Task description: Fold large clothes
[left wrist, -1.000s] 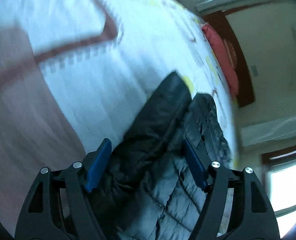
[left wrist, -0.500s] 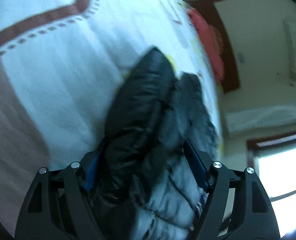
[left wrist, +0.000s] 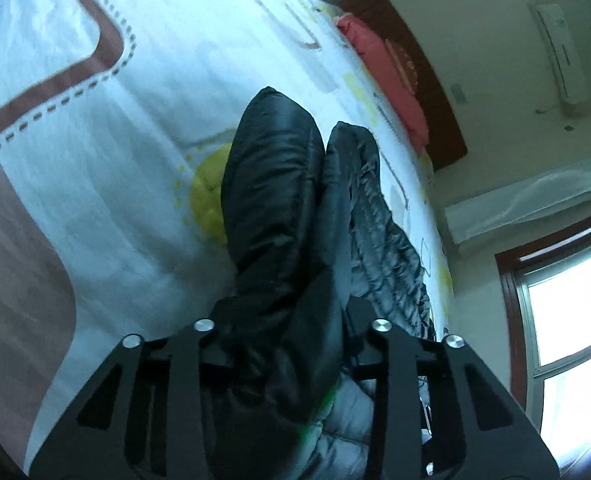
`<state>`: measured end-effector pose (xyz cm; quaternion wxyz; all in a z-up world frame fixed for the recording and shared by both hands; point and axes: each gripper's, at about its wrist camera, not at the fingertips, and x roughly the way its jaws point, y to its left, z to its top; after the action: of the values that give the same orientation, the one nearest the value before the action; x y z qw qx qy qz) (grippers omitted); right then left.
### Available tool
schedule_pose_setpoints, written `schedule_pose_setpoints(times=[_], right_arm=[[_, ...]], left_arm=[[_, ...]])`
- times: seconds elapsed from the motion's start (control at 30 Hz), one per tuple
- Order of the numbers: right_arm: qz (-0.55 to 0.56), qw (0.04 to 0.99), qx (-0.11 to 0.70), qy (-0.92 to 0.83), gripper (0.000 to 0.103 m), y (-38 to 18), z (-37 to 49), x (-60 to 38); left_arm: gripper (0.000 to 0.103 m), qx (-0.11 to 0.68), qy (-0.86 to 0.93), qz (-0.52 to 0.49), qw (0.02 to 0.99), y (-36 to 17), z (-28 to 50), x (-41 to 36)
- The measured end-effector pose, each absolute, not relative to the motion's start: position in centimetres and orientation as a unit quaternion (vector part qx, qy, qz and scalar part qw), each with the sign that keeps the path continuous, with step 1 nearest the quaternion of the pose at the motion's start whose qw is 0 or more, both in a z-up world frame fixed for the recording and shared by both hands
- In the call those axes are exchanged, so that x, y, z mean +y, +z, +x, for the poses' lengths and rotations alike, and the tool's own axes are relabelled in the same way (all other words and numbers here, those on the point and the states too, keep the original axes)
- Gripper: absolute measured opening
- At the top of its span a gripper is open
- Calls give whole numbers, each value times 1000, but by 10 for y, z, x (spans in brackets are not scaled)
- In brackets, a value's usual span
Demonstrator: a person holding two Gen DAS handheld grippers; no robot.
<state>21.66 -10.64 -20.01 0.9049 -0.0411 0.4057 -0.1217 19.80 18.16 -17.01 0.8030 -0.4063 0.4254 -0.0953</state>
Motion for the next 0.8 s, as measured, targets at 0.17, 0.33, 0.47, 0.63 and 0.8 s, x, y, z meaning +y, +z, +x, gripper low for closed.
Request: schedule_pose_setpoints(times=[0.17,0.33,0.47,0.63,0.8], right_arm=[[-50,903,407,-130,55,-197,219,-101],[-49,901,408,-140,62,-184,220,-106],[-54,901,404,-147,62,-173,213,-122],[-55,904,391,-160,63,-155,197,-147],[-42,905,374,-197,63,-136,171,-179]], left_arm=[[28,400,-93,-370,833,-147,189,168],[26,383,-96,-355,847,-126,183,151],[26,377,-106,-340,855,-112,183,137],[25,379,-116,-319,861,-103,186,122],[26,376,-117,-295,870,-98,181,111]])
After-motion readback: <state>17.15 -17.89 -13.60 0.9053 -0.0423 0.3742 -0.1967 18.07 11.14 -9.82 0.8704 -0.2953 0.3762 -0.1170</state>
